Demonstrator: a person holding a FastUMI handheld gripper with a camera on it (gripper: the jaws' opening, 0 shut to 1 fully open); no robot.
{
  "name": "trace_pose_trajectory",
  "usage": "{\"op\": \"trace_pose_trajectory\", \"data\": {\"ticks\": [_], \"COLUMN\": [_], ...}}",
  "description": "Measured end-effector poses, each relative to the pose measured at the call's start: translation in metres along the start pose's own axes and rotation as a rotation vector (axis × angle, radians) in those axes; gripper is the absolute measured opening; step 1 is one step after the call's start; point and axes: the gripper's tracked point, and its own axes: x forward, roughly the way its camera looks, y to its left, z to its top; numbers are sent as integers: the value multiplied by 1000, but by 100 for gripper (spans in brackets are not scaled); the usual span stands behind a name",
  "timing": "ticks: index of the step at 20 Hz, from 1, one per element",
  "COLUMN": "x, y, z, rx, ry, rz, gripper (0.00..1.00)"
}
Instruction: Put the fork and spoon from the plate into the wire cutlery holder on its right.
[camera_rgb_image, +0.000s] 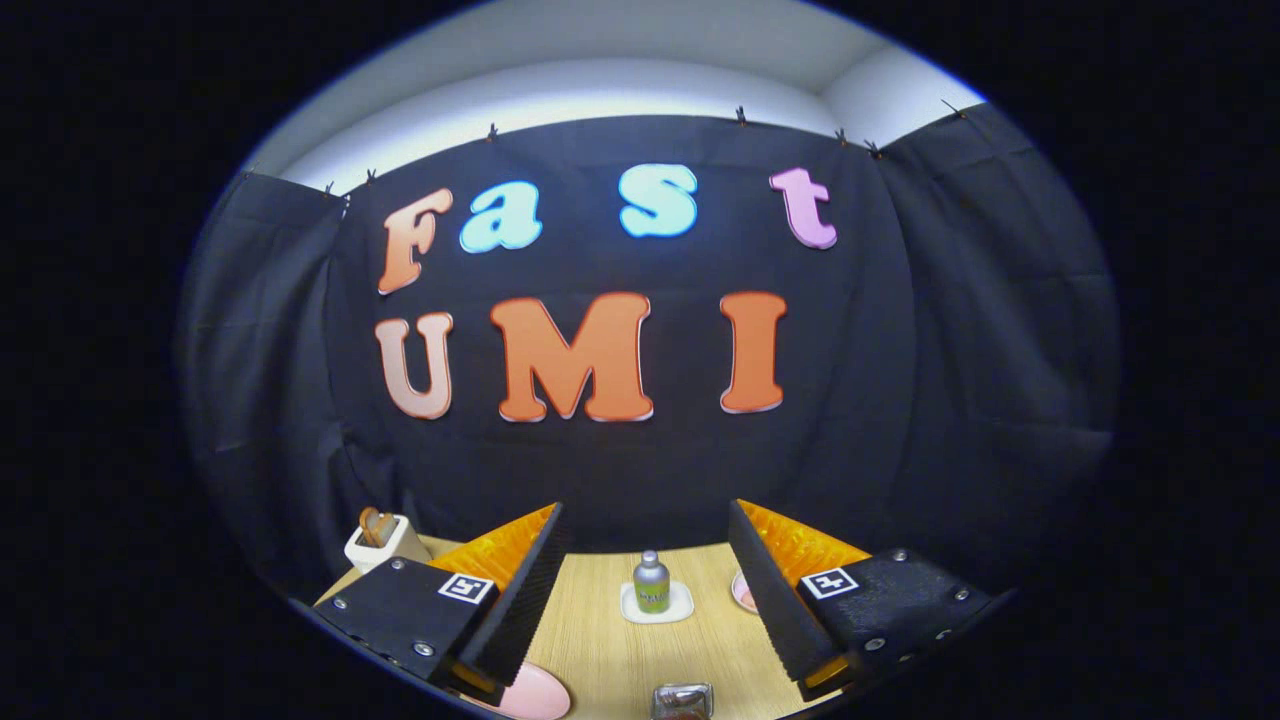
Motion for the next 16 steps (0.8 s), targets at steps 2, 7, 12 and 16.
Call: {"op": "trace_pose_trajectory", "data": {"ticks": [2,7,12,16], "x": [0,-3,-5,-9], "y": [7,8,9,7], "z": [21,50,59,65], "rx": [-7,-37,3,-4], "ry": [-60,-206,-246,-283], "rz": [6,8,1,-20], "gripper": [96,96,97,97]}}
